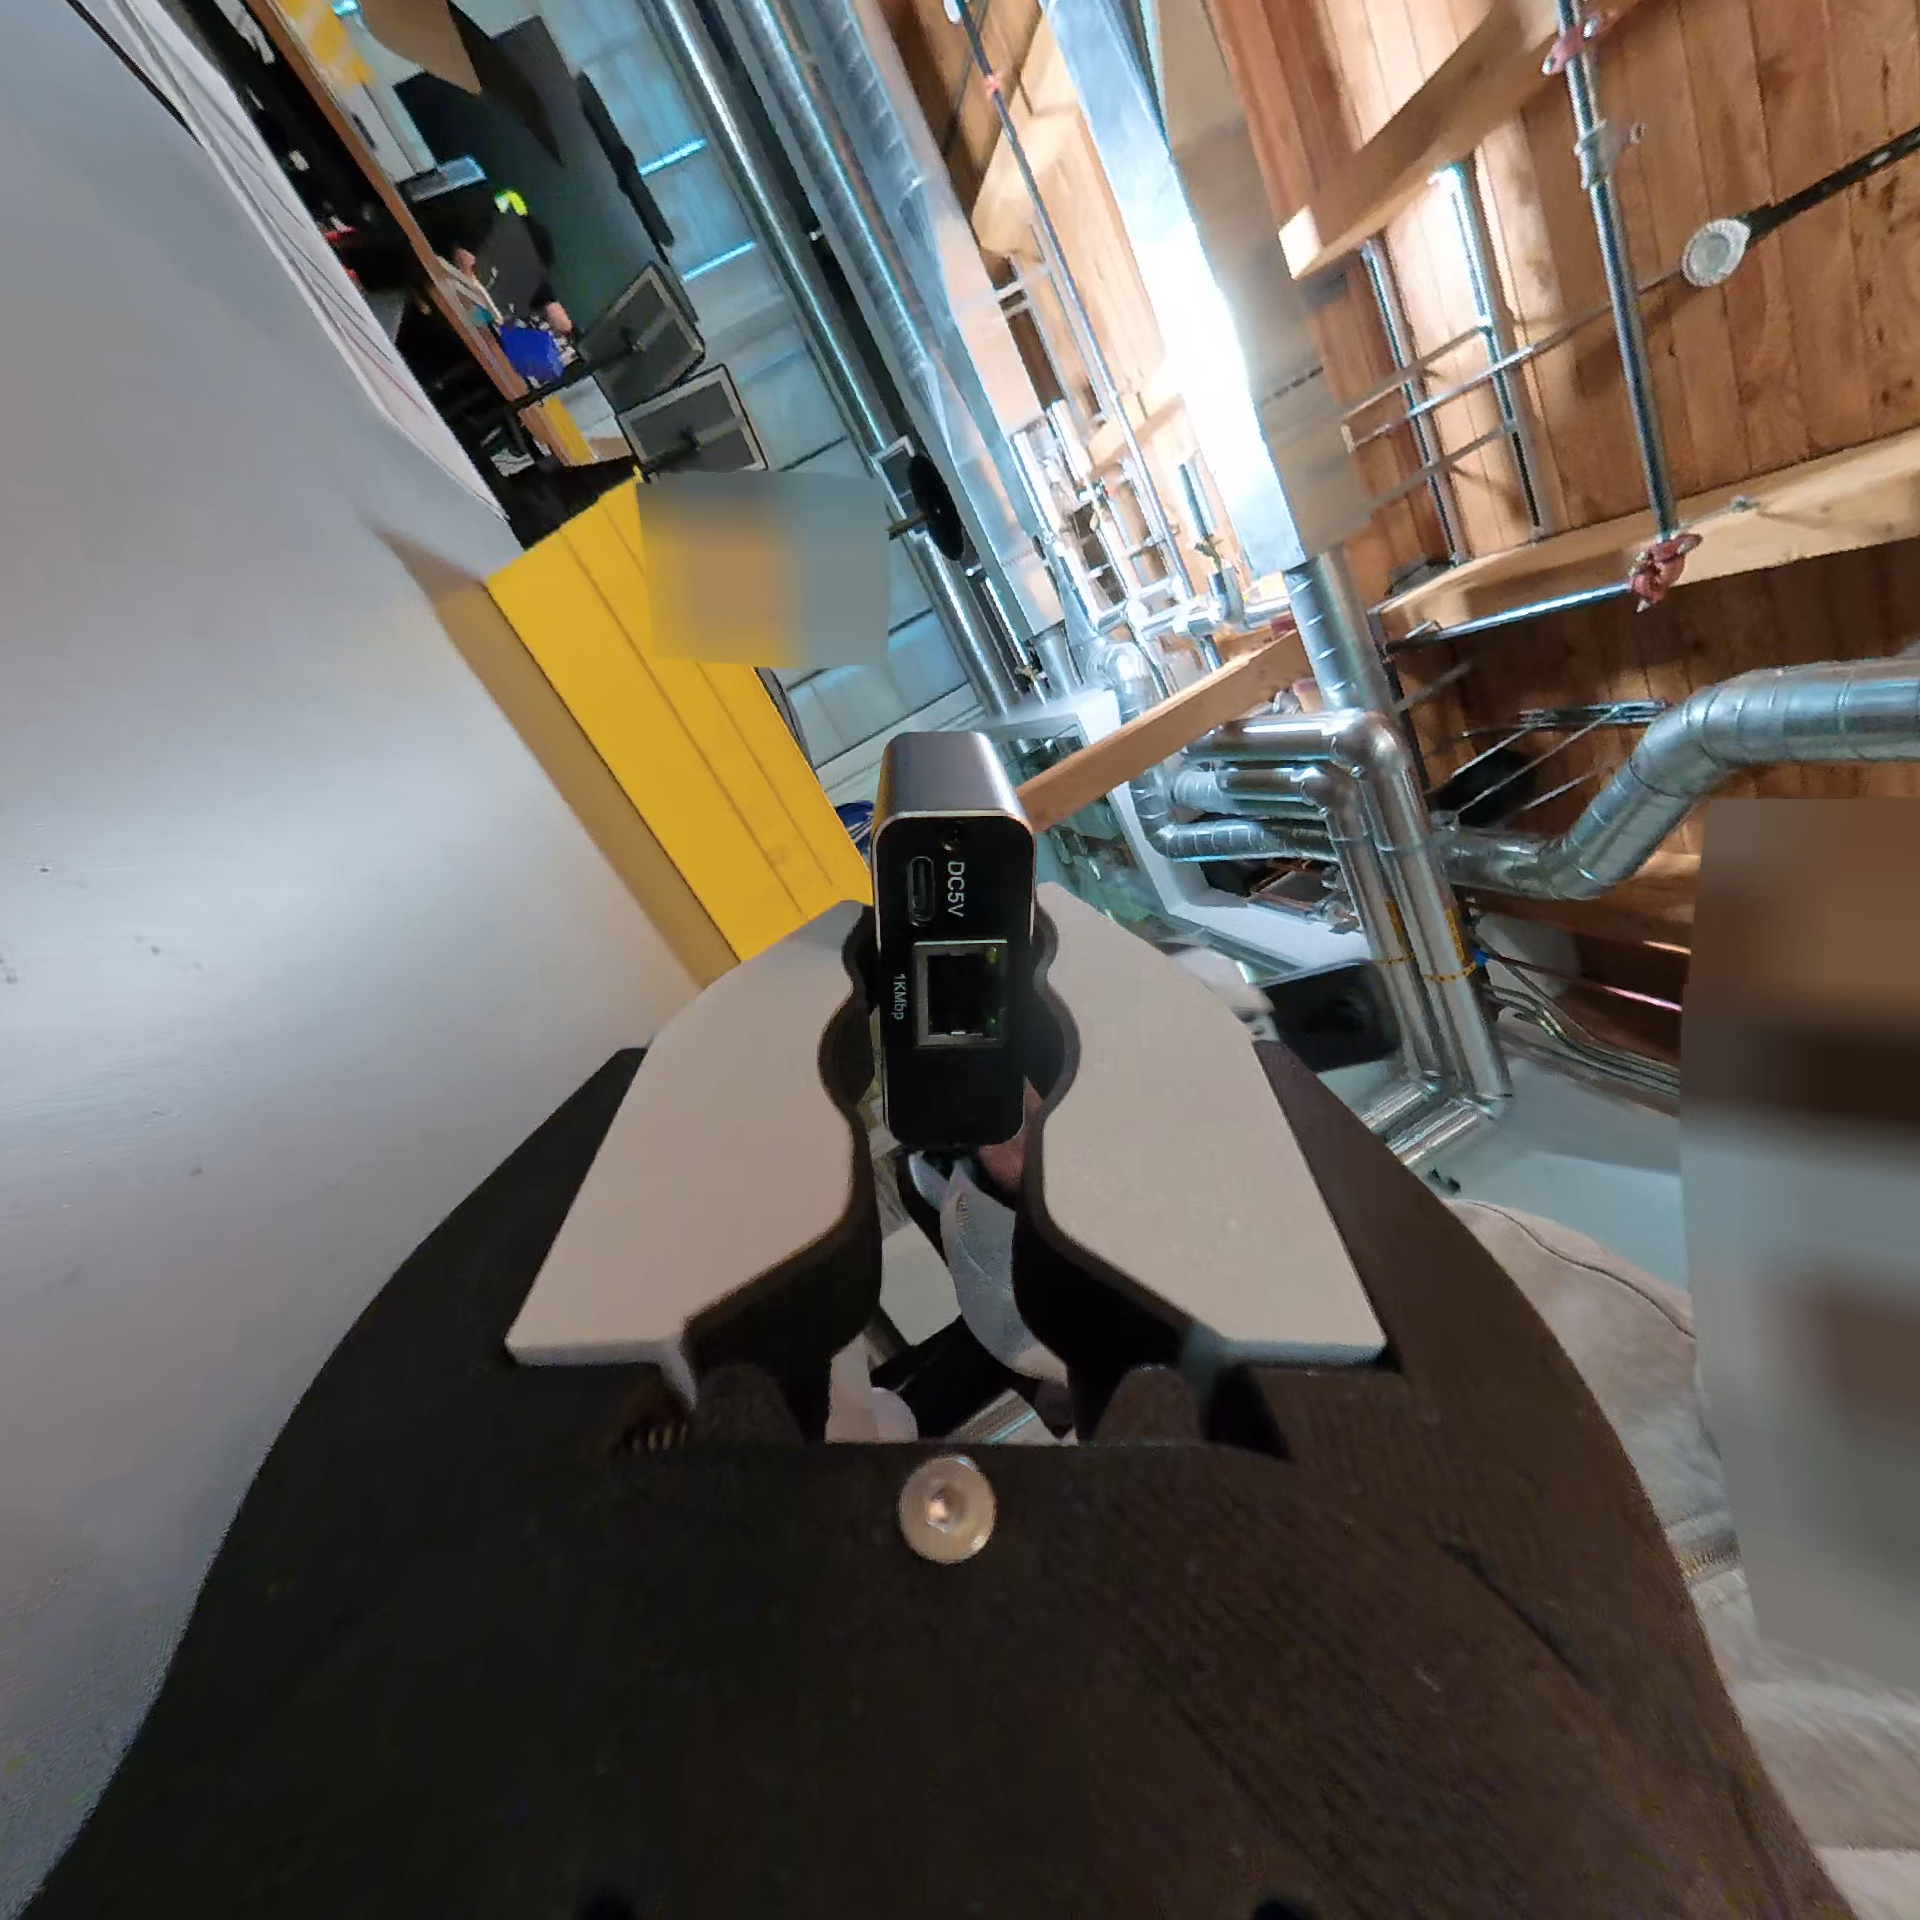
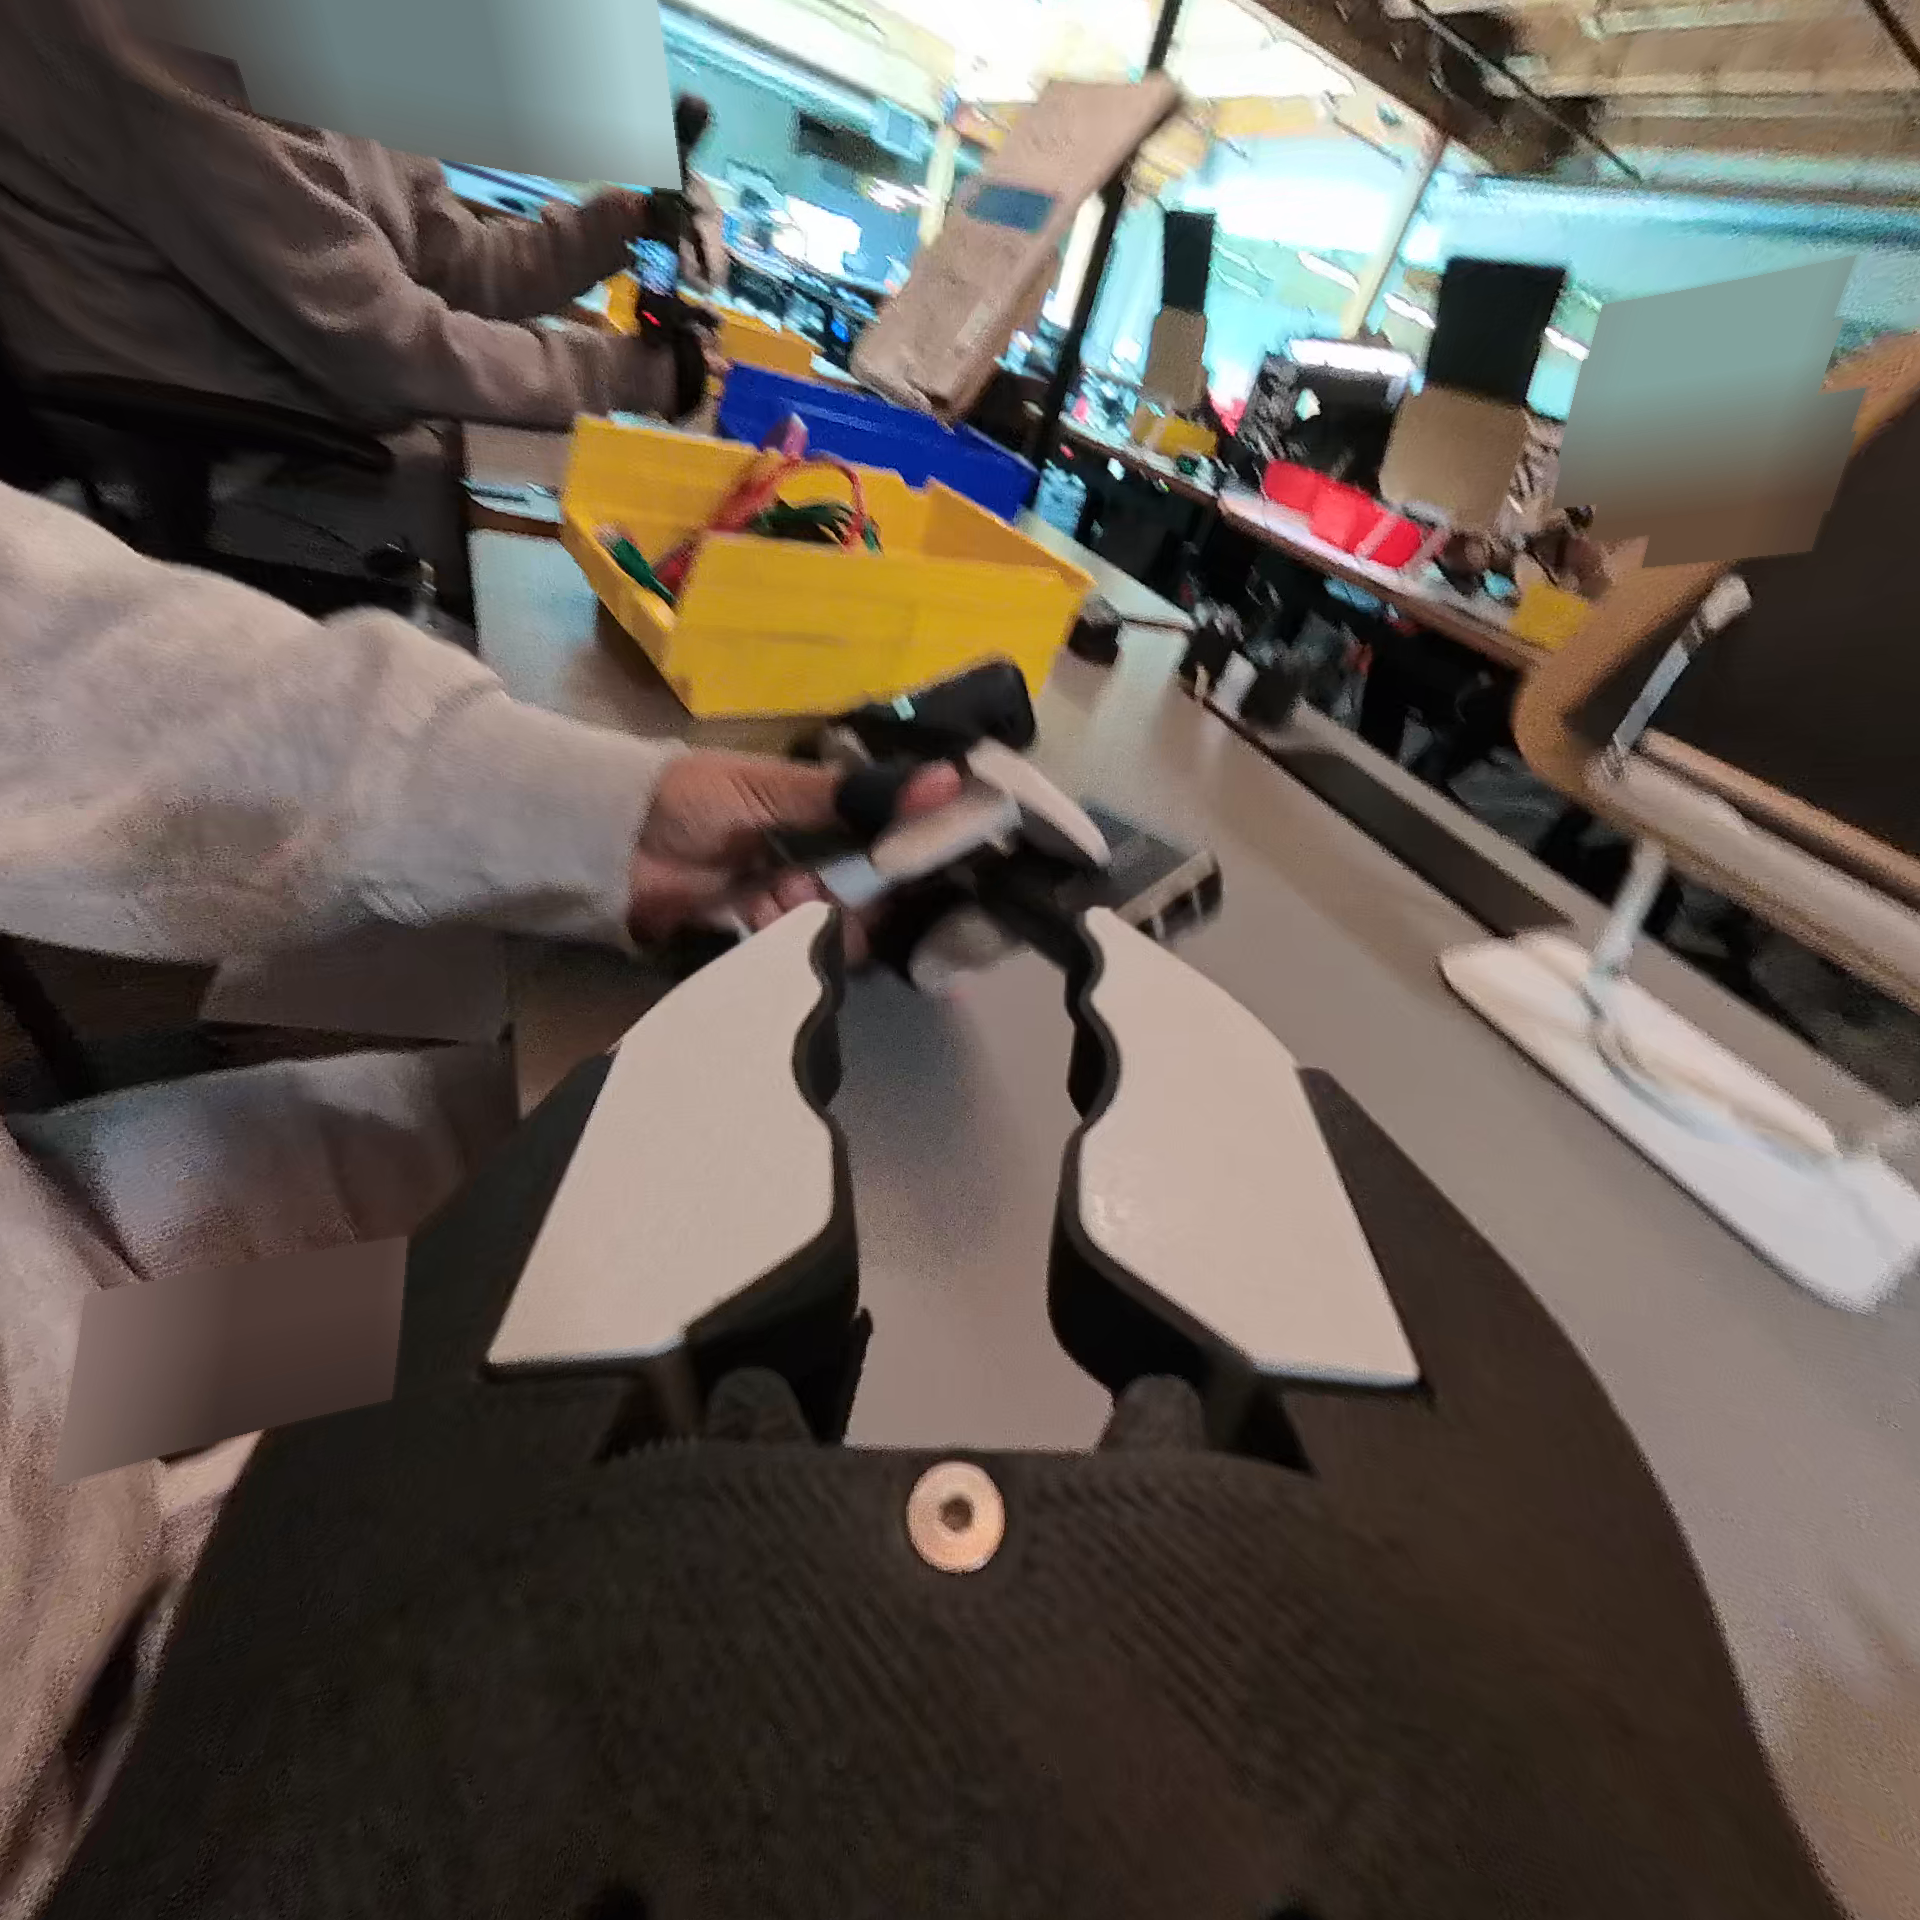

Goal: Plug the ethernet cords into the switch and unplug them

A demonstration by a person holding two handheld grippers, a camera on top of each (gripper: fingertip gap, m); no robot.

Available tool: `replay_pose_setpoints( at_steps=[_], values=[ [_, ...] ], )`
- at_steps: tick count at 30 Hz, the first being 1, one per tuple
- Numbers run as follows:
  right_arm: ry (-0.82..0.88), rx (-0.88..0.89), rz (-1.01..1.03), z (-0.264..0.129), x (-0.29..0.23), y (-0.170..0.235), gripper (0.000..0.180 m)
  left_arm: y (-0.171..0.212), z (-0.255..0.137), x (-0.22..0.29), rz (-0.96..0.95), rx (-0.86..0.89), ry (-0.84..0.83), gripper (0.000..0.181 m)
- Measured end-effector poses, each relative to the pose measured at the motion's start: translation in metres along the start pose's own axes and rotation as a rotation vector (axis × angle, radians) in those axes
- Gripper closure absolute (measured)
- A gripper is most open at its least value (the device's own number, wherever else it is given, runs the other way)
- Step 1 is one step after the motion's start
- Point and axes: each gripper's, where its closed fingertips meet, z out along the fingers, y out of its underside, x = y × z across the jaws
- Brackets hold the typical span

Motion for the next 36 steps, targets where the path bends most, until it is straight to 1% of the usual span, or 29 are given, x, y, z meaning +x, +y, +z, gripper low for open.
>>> replay_pose_setpoints(
  at_steps=[1, 3, 5, 7, 9, 12, 14, 16, 20, 22, 24, 26, 29, 30, 31, 32, 34, 36],
  values=[
    [-0.053, 0.024, -0.013, 0.011, -0.009, -0.015, 0.141, -0.001, 0.0, 0.0, -0.01, 0.009, 0.007, 0.155],
    [-0.196, 0.057, -0.026, 0.035, -0.034, -0.044, 0.156, -0.002, -0.001, 0.0, -0.038, 0.022, 0.026, 0.155],
    [-0.301, 0.078, -0.05, 0.063, -0.055, -0.068, 0.159, -0.003, -0.002, 0.0, -0.061, 0.035, 0.038, 0.156],
    [-0.37, 0.081, -0.086, 0.096, -0.072, -0.084, 0.165, -0.005, -0.004, 0.0, -0.067, 0.045, 0.042, 0.156],
    [-0.38, 0.057, -0.133, 0.133, -0.083, -0.093, 0.171, -0.007, -0.004, 0.0, -0.074, 0.052, 0.049, 0.156],
    [-0.436, 0.018, -0.171, 0.186, -0.106, -0.099, 0.176, -0.009, -0.005, -0.001, -0.083, 0.057, 0.058, 0.156],
    [-0.523, -0.03, -0.17, 0.219, -0.126, -0.097, 0.172, -0.009, -0.005, -0.001, -0.081, 0.052, 0.061, 0.156],
    [-0.574, -0.098, -0.198, 0.251, -0.142, -0.091, 0.168, -0.01, -0.004, 0.0, -0.052, 0.054, 0.059, 0.156],
    [-0.618, -0.207, -0.299, 0.307, -0.164, -0.077, 0.172, -0.008, -0.001, -0.001, -0.019, 0.025, 0.047, 0.156],
    [-0.646, -0.29, -0.321, 0.33, -0.177, -0.064, 0.168, -0.008, 0.0, -0.001, -0.022, 0.022, 0.051, 0.156],
    [-0.643, -0.373, -0.357, 0.35, -0.185, -0.049, 0.165, -0.011, -0.001, -0.001, -0.038, 0.035, 0.063, 0.156],
    [-0.598, -0.46, -0.41, 0.369, -0.186, -0.031, 0.163, -0.017, -0.005, -0.001, -0.07, 0.073, 0.083, 0.156],
    [-0.568, -0.652, -0.448, 0.38, -0.187, 0.003, 0.144, -0.023, -0.009, -0.001, -0.09, 0.108, 0.093, 0.156],
    [-0.563, -0.703, -0.459, 0.381, -0.187, 0.012, 0.141, -0.023, -0.009, -0.001, -0.091, 0.107, 0.095, 0.156],
    [-0.532, -0.719, -0.487, 0.383, -0.184, 0.014, 0.146, -0.022, -0.009, -0.001, -0.092, 0.103, 0.094, 0.156],
    [-0.495, -0.69, -0.522, 0.386, -0.18, 0.01, 0.163, -0.02, -0.008, -0.001, -0.087, 0.095, 0.089, 0.156],
    [-0.477, -0.602, -0.539, 0.389, -0.177, -0.008, 0.167, -0.016, -0.005, -0.002, -0.068, 0.067, 0.07, 0.157],
    [-0.464, -0.527, -0.475, 0.389, -0.169, -0.034, 0.167, -0.012, -0.002, -0.003, -0.05, 0.038, 0.052, 0.156]
  ],
)
